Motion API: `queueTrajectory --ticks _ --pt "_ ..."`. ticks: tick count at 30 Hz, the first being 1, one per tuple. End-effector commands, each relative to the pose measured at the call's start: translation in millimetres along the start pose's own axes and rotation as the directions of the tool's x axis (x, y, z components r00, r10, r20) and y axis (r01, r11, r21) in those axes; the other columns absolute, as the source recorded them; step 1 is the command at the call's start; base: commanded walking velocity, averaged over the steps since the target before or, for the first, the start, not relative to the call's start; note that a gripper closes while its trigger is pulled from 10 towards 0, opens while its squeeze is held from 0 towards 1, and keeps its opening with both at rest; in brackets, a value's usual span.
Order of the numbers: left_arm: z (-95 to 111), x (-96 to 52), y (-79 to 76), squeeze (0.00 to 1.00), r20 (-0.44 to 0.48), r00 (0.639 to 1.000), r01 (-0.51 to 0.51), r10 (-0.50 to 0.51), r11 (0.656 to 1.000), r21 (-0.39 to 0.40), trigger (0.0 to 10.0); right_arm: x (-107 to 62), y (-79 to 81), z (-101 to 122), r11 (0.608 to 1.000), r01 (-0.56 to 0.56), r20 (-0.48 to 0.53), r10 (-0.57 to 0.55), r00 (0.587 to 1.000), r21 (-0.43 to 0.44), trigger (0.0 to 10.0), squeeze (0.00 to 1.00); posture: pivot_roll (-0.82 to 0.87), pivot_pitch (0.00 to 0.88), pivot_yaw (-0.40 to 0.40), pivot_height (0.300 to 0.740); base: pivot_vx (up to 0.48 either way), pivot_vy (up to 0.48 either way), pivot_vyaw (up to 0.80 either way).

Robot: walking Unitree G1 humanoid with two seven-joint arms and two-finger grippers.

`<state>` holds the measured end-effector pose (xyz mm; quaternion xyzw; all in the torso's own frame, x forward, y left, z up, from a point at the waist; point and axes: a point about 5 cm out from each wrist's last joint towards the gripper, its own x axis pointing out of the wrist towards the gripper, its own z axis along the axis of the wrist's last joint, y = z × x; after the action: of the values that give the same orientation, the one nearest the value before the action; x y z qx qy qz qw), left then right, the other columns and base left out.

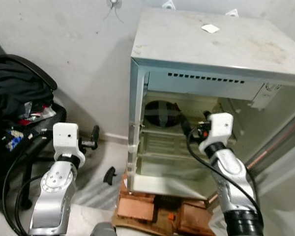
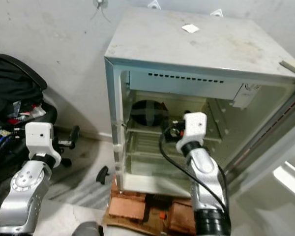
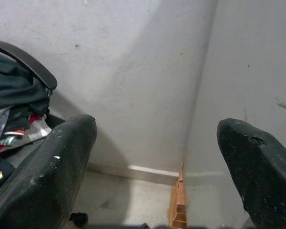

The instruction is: Restocking fridge

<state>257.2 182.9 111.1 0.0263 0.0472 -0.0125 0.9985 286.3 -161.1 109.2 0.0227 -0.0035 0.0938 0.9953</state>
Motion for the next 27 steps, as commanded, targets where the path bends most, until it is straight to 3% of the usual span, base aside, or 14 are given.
queueTrajectory --ticks 1,13,27 --pt "-2 1.6 -3.2 0.0 -0.008 1.0 0.009 -0.009 1.0 0.006 10.0 -6.1 -5.8 -3 1.0 0.017 -0.034 -0.018 0.999 -0.017 10.0 0.0 0.09 0.0 -0.038 0.74 -0.255 0.0 0.0" --pt "-3 4.3 -9.2 0.0 -0.003 1.0 -0.002 0.002 1.0 -0.013 10.0 -6.5 2.3 -4 1.0 -0.023 -0.088 0.024 0.996 0.016 10.0 0.0 0.09 0.0 -0.054 0.74 -0.275 0.0 0.0" --pt "0 16.5 -5.0 0.0 0.012 1.0 0.013 -0.013 0.999 0.03 10.0 -4.6 3.6 -4 0.999 -0.004 -0.096 0.007 0.995 0.035 10.0 0.0 0.09 0.0 -0.041 0.74 -0.283 0.0 0.0"
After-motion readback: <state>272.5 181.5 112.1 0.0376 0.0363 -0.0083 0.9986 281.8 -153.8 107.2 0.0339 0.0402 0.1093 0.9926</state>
